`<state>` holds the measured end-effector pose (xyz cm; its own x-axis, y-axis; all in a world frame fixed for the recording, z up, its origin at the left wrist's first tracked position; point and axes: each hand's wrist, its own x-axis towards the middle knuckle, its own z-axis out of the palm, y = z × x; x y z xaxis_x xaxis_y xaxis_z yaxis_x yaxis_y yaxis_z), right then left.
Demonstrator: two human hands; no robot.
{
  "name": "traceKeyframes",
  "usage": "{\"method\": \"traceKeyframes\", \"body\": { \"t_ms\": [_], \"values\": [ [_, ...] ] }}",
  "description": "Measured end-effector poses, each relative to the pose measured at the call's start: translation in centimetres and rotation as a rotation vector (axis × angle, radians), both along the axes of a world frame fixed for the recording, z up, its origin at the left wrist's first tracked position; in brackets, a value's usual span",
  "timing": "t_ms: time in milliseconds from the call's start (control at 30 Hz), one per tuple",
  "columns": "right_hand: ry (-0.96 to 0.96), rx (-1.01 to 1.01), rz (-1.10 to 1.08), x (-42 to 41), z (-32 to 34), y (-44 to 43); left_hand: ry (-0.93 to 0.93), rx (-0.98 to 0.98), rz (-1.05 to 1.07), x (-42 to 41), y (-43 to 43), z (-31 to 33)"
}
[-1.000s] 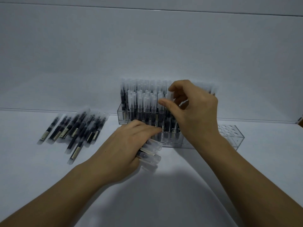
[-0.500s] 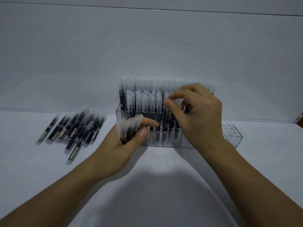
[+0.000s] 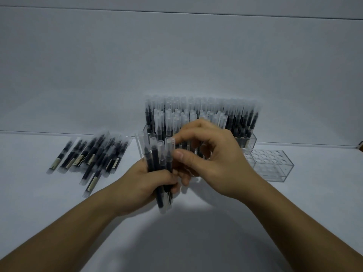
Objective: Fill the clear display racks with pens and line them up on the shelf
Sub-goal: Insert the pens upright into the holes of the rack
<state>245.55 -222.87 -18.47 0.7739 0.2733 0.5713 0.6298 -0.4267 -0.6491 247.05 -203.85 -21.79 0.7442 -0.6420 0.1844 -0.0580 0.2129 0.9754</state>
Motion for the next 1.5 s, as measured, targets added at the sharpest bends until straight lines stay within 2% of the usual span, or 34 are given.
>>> {"method": "traceKeyframes", "body": {
  "t_ms": [133,300,367,467,533,567,700,900,1033,1167,1500],
  "values": [
    [0.058,0.099,0.071,0.1,0.2,-0.2,-0.014,0.018,-0.015,0.0,0.1,0.4],
    [0.077,0.373,0.110,0.0,1.0,-0.5,-0.069,0.023,-0.009,0.3,0.3,0.6],
    [0.086,0.517,0.086,0.0,1.7,-0.8,-0.240,0.095,0.138,0.0,0.3,0.7],
    [0.055,0.629,-0.005,0.3,2.2,-1.9,-0.651,0.262,0.325,-0.3,0.3,0.7],
    [0.025,0.634,-0.073,0.5,2.5,-2.5,-0.879,0.389,0.336,0.0,0.3,0.2],
    [0.014,0.633,-0.102,0.5,2.6,-2.8,-0.921,0.446,0.330,0.2,0.4,0.0],
    [-0.018,0.636,-0.169,0.6,3.0,-3.4,-1.009,0.586,0.259,0.1,0.2,0.0],
    [-0.142,0.451,-0.235,1.1,2.5,-3.7,-1.159,0.800,0.225,0.1,-0.3,-0.3],
    [-0.186,0.382,-0.286,1.1,2.1,-3.5,-1.204,0.902,0.238,0.2,-0.3,-0.8],
    [-0.225,0.374,-0.326,1.2,2.0,-3.6,-1.178,0.914,0.238,0.0,-0.4,-0.6],
    [-0.203,0.342,-0.273,1.3,2.0,-3.6,-1.179,1.003,0.236,0.0,-0.5,-0.6]
  ]
}}
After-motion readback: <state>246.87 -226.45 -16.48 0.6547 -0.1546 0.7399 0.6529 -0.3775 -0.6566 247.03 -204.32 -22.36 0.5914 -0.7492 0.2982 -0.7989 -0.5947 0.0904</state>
